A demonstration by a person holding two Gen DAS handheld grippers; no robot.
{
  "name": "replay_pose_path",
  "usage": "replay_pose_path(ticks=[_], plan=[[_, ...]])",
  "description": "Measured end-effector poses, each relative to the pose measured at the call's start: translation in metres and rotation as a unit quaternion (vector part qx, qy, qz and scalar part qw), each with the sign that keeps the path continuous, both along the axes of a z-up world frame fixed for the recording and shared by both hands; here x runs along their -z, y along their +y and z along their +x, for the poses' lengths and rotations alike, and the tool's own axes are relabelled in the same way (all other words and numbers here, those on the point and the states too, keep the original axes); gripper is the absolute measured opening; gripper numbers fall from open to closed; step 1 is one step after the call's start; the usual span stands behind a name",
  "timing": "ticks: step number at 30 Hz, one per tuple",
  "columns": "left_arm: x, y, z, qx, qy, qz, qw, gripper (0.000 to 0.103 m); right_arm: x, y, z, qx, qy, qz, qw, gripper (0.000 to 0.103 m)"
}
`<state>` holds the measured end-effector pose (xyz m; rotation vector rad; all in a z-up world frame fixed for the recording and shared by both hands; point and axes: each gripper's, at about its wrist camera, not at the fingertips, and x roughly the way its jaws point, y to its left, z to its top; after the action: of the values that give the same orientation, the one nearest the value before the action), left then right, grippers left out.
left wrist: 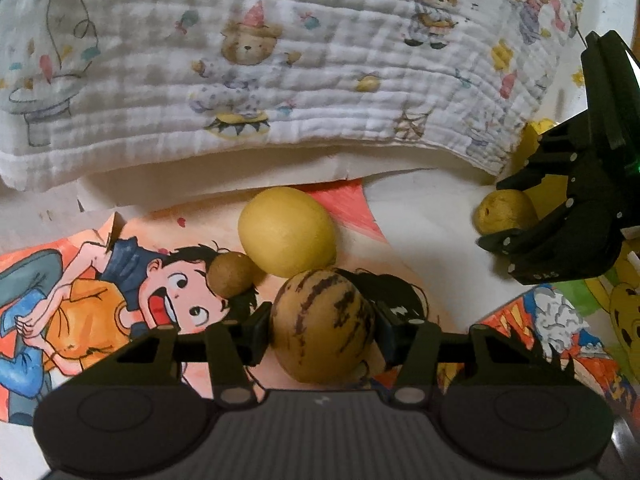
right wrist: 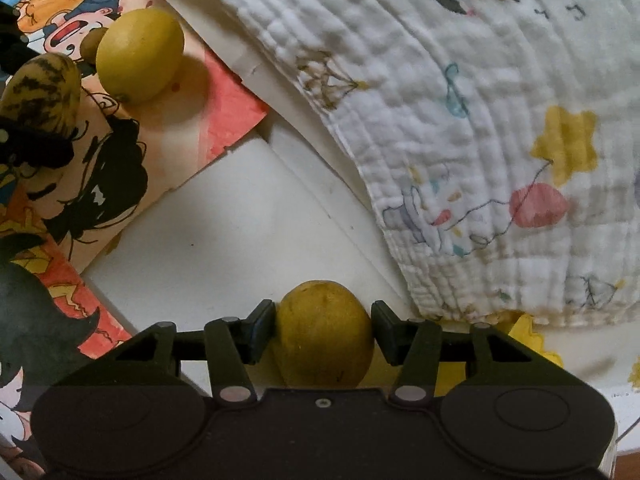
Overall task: Organize fruits
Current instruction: 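Close the right tool on the yellow pear while the left tool grasps the striped fruit, then carry the pear and striped fruit over the metal tray with both tools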
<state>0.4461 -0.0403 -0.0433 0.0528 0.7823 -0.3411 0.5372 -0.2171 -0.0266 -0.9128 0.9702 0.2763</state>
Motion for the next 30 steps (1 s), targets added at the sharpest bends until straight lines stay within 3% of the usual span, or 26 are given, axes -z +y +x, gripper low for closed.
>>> replay_pose_path(ticks=[21,30], plan=[[-0.023,-0.001,-0.057,0.046,0.022,-0.029,0.9983,0.056,-0.049,0.011,-0.101,-0.002,-0.036,0.144,0.989,0.053],[-0.034,-0.005,-0.087,0.056,0.016,-0.026,0.9980,0.056,-0.045,0.008,-0.119,0.000,-0.039,0.162,0.986,0.052]])
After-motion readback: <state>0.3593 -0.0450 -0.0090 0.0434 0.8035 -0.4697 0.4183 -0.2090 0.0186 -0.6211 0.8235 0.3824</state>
